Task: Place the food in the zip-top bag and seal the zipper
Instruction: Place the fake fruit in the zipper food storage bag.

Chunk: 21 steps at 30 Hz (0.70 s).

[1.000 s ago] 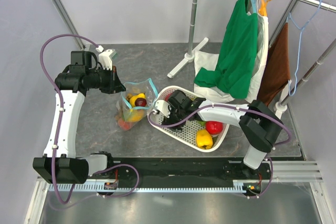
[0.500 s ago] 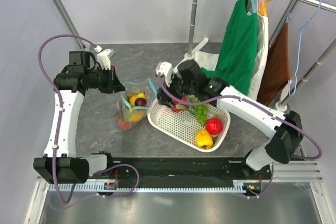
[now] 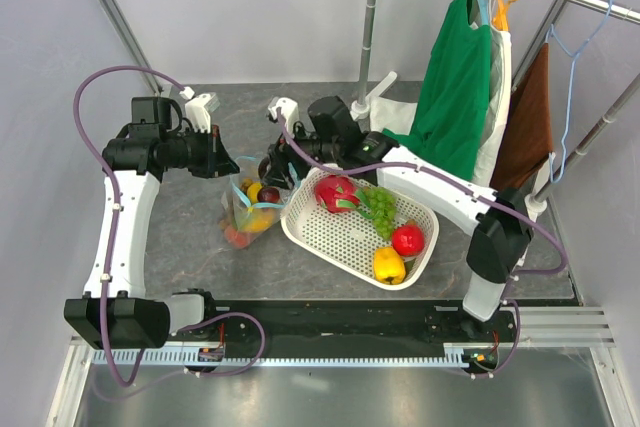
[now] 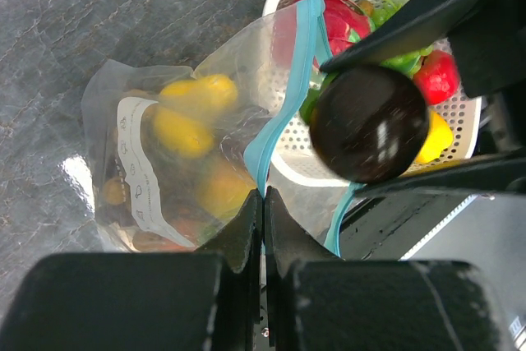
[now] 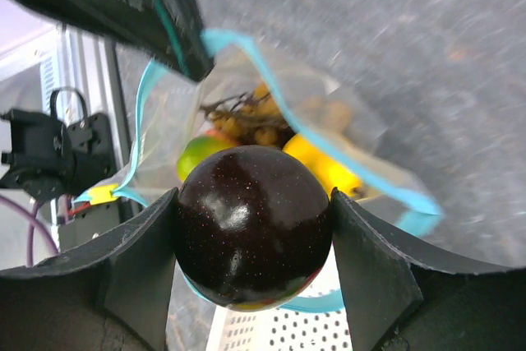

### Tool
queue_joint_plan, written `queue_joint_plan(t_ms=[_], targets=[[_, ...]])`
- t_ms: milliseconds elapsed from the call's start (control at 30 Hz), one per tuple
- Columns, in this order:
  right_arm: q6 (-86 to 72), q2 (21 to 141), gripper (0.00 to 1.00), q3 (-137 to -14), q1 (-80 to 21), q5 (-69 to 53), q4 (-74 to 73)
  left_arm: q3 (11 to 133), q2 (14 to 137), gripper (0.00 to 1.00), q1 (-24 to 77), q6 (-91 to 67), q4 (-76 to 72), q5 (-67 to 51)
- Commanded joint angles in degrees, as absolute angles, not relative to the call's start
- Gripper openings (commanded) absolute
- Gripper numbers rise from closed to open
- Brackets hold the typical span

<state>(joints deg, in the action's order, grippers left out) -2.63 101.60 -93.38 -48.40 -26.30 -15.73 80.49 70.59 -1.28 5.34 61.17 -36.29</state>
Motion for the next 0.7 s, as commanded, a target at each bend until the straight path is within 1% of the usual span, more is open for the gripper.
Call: queue_joint_plan(t_ms=[0, 33, 100, 133, 167, 200, 267, 300, 333, 433, 567, 667], targets=[[-3.52, 102.38, 0.22, -92.2, -50.36, -27.86, -10.56, 81.21, 70.4, 0.02, -1.58, 3.6, 59.77, -39.72], [-3.34, 102.91, 0.22, -92.2, -50.88, -27.86, -10.2, 80.78, 70.49, 0.02, -1.58, 3.52, 59.59, -39.99], [-2.64, 104.58, 0.26, -92.9, -51.33, -27.95, -9.76, 80.6, 70.66, 0.02, -1.58, 3.6, 59.68, -40.69], [-2.11, 105.02, 0.3, -92.99, -51.59, -27.86, -9.67, 80.6, 70.75, 0.02, -1.67, 3.6, 59.68, -40.87], [-1.41, 105.38, 0.51, -93.34, -51.68, -27.86, -9.67, 80.6, 70.75, 0.02, -1.67, 3.6, 59.68, -41.04], [-1.23, 105.9, 0.63, -93.34, -51.68, -27.95, -9.67, 80.6, 70.84, 0.02, -1.76, 3.52, 59.59, -41.22], [-0.44, 105.91, 0.79, -93.52, -51.68, -27.95, -9.75, 80.6, 71.01, 0.02, -1.93, 3.34, 59.68, -41.66], [-0.53, 105.39, 0.82, -93.43, -51.68, -28.12, -10.19, 80.6, 71.19, 0.02, -2.02, 3.08, 59.68, -42.27], [0.6, 105.12, 0.88, -93.34, -51.68, -28.82, -10.54, 80.6, 71.28, 0.02, -2.37, 3.08, 59.59, -42.45], [3.07, 102.4, 0.98, -92.38, -51.07, -30.05, -12.65, 81.03, 71.72, 0.02, -3.68, 2.9, 59.85, -44.2], [7.72, 96.7, 0.98, -89.74, -49.57, -31.72, -15.81, 81.47, 72.42, 0.02, -4.75, 3.34, 60.29, -45.44], [14.83, 93.53, 0.98, -87.11, -48.34, -34.71, -19.33, 81.47, 72.95, 0.02, -5.01, 3.87, 60.56, -46.32]])
